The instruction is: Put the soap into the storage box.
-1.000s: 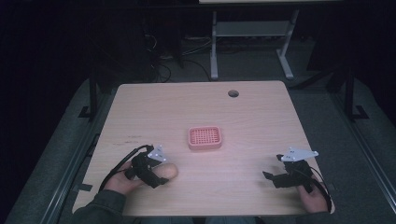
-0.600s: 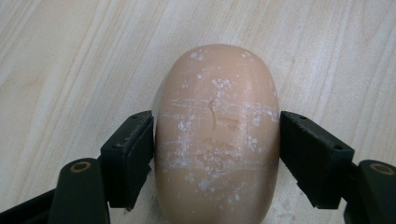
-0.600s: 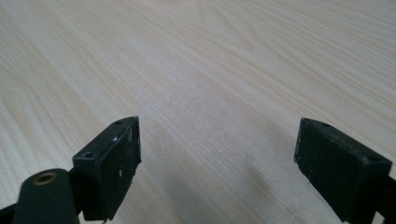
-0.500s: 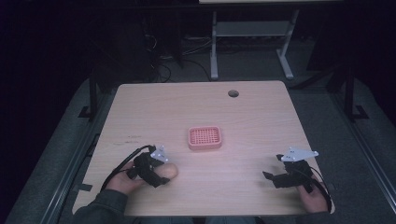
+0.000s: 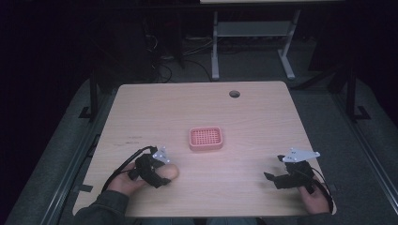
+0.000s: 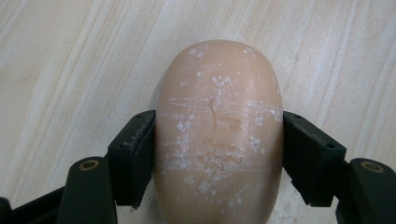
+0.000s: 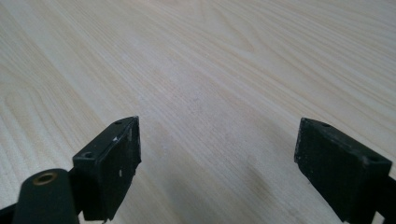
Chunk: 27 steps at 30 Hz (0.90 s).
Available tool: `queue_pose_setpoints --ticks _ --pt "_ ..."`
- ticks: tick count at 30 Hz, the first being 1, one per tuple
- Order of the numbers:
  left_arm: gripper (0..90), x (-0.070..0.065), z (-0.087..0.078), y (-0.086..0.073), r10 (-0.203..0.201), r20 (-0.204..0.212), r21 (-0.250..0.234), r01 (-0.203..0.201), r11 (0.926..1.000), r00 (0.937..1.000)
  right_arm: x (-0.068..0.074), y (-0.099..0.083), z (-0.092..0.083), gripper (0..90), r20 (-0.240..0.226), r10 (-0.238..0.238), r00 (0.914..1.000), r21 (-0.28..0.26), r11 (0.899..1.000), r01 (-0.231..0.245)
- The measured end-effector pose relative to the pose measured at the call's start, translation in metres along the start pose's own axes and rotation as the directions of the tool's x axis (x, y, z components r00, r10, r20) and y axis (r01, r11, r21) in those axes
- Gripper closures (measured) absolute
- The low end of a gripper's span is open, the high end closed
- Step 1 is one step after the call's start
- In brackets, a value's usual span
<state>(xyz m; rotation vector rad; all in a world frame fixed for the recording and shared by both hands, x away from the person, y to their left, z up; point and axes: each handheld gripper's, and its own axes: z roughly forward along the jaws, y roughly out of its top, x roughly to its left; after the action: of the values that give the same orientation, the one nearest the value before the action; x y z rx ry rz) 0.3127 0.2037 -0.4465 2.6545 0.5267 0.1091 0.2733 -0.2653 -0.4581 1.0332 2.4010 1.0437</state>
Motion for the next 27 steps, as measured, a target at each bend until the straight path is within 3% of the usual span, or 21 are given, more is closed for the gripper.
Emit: queue_pose_setpoints --ticks 9,18,23,27 --pt "32.1 -0.001 -0.001 0.0 -0.004 -0.009 0.014 0.004 0.9999 1.0 0.0 0.0 0.0 14.1 0.0 0.001 1.0 -0.001 1.0 -0.001" --pt "32.1 -0.001 -0.01 0.008 0.0 -0.038 -0.004 0.0 1.0 0.9993 0.001 -0.001 -0.002 14.1 0.003 0.006 1.0 -0.009 1.0 -0.006" --pt "32.1 0.002 -0.01 0.017 0.018 -0.025 -0.001 -0.018 0.9998 0.9995 0.002 -0.002 -0.003 14.1 0.008 0.009 0.9999 -0.011 1.0 -0.009" --pt "32.1 0.005 -0.006 0.022 0.004 -0.011 -0.012 -0.004 0.9999 0.9999 0.001 -0.003 -0.004 14.2 0.01 0.016 0.9998 -0.011 1.0 -0.016"
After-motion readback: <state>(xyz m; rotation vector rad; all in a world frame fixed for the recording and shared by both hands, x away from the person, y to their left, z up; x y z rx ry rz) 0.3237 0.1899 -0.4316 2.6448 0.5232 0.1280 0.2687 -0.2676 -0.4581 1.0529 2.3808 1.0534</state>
